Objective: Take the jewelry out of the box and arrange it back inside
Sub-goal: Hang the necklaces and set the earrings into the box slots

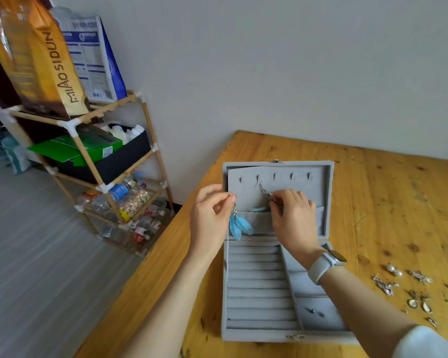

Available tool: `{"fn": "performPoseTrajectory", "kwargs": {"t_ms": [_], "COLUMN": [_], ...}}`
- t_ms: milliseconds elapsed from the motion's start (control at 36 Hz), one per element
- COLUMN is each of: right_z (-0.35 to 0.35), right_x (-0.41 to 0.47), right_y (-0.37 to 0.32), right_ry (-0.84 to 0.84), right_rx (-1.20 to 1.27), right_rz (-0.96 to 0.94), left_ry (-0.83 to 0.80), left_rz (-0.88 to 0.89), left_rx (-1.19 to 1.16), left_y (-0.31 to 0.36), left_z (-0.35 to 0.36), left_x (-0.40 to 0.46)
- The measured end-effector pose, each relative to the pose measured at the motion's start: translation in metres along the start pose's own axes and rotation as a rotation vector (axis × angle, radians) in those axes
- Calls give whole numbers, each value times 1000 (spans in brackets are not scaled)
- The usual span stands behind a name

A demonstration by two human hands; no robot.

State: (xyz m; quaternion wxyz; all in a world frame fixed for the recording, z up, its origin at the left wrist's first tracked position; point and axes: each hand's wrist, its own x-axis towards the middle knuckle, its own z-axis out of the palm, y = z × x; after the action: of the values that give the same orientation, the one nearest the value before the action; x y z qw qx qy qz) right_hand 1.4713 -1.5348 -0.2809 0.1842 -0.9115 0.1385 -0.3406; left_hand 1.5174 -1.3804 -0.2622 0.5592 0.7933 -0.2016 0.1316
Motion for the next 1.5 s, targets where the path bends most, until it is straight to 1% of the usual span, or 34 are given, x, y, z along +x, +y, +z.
{"fn": "performPoseTrajectory", "kwargs": {"t_ms": [83,111,194,278,306,333,389,444,500,583,694,778,889,917,1000,1028,1111,1167,1222,1333,1444,1500], "right_z": [-10,-13,-19,-25,-27,-28,-29,-28,-28,-31,-34,-37,-35,-33,-33,-35,-42,-45,-46,-46,-45,-44], "right_x": [4,5,8,12,13,13,11,7,5,5,6,12,13,13,13,13,9,5,3,0,-2,-4], "right_y": [0,0,-1,-3,-3,-3,2,7,9,7,6,9,7,6,4,5,9,13,17,26,28,25], "right_ry": [-87,-100,-158,-213,-212,-200,-146,-115,-120,-165,-279,-351,-529,-551,-515,-488,-394,-356,-346,-363,-336,-317], "right_rx": [156,189,237,440,475,462,310,109,-3,-47,-63,-21,42,43,35,1,-159,-199,-203,-236,-248,-221], "right_rz": [57,80,107,218,232,211,74,-78,-131,-123,-171,-140,14,50,77,48,-131,-205,-235,-328,-314,-357], "left_ry": [39,13,-141,-186,-193,-198,-205,-231,-260,-298,-380,-408,-413,-410,-405,-400,-374,-342,-318,-288,-282,-278], "left_rz": [148,195,268,338,352,368,405,442,464,461,364,342,330,327,329,331,353,389,414,405,389,363], "left_rx": [136,185,343,509,558,599,650,649,591,467,346,336,356,358,353,352,331,310,311,342,362,375], "left_y": [-2,-2,-2,-2,-2,-2,-2,-2,-4,-9,-11,-12,-10,-9,-8,-9,-11,-12,-15,-18,-13,-8], "left_z": [0,1,6,12,12,11,8,6,5,4,3,3,5,6,7,7,8,8,7,7,5,4], "left_x": [-8,-10,-15,-18,-19,-20,-23,-24,-24,-24,-26,-25,-25,-25,-27,-27,-30,-32,-34,-36,-35,-33]}}
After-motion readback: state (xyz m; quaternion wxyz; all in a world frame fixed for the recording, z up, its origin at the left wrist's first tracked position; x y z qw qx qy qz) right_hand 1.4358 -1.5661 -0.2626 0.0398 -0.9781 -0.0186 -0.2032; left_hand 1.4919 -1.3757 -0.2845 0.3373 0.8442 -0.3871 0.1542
